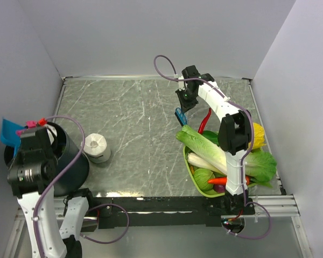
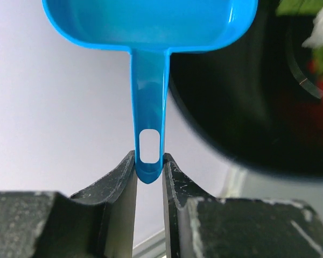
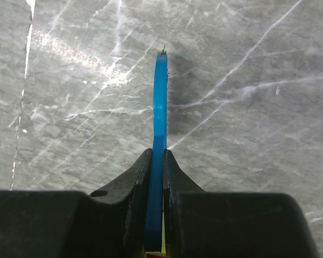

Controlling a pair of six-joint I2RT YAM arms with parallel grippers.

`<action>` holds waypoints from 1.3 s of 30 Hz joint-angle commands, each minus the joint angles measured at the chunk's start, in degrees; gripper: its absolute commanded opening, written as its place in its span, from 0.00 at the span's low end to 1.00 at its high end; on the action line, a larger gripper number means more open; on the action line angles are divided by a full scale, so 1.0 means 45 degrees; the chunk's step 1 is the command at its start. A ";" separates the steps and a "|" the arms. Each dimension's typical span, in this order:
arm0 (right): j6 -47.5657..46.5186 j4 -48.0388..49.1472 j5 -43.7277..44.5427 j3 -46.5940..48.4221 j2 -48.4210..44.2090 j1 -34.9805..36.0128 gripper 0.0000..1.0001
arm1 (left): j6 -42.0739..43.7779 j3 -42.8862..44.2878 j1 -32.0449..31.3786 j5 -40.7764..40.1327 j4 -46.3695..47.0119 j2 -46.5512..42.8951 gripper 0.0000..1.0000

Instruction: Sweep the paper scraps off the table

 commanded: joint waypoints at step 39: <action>-0.0768 0.0584 0.0982 -0.0322 -0.2049 0.0246 0.00 | -0.0824 0.5202 -0.3724 0.5347 0.5700 0.7558 0.01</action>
